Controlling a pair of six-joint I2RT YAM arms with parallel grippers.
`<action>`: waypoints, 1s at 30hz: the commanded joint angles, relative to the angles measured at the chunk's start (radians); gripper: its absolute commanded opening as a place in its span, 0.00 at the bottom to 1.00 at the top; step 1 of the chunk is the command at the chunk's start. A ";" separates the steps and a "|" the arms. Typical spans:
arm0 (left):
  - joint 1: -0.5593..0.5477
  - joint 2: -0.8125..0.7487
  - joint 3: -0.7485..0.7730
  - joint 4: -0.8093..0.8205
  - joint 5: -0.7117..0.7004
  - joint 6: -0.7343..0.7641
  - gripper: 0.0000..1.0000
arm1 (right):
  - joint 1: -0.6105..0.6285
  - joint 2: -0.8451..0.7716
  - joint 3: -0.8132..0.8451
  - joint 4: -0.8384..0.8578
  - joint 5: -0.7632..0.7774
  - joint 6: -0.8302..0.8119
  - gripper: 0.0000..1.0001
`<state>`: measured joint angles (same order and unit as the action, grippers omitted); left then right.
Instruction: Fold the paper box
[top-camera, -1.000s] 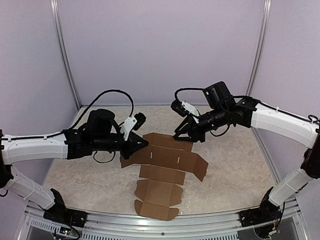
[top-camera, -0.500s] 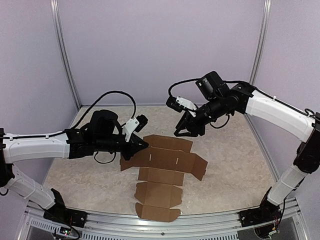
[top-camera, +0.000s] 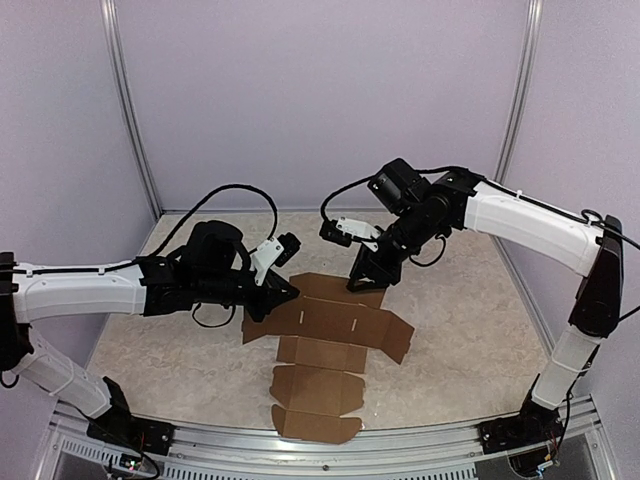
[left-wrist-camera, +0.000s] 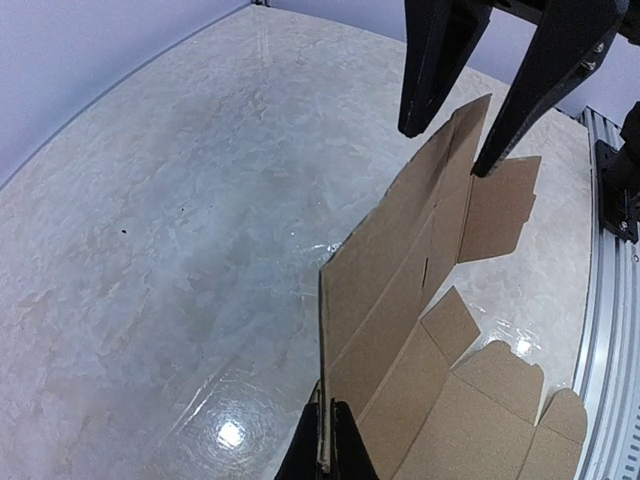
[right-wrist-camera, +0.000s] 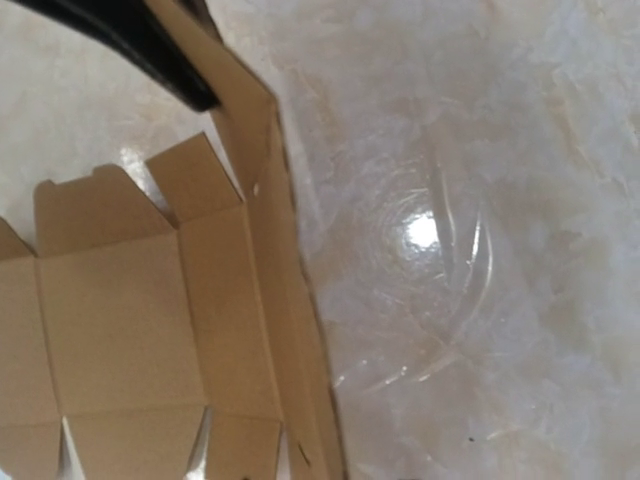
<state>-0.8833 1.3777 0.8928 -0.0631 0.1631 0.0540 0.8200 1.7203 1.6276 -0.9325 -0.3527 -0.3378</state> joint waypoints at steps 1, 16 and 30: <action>-0.008 0.009 0.028 -0.012 0.003 0.010 0.00 | 0.014 0.027 0.041 -0.037 0.028 -0.011 0.31; -0.008 -0.003 0.018 0.000 0.006 0.008 0.00 | 0.028 0.067 0.076 -0.060 0.043 -0.011 0.17; -0.006 -0.043 -0.005 0.017 -0.028 -0.031 0.27 | 0.036 0.048 0.058 -0.040 0.081 0.008 0.00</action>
<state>-0.8833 1.3712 0.8928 -0.0601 0.1478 0.0395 0.8444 1.7718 1.6802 -0.9768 -0.3046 -0.3489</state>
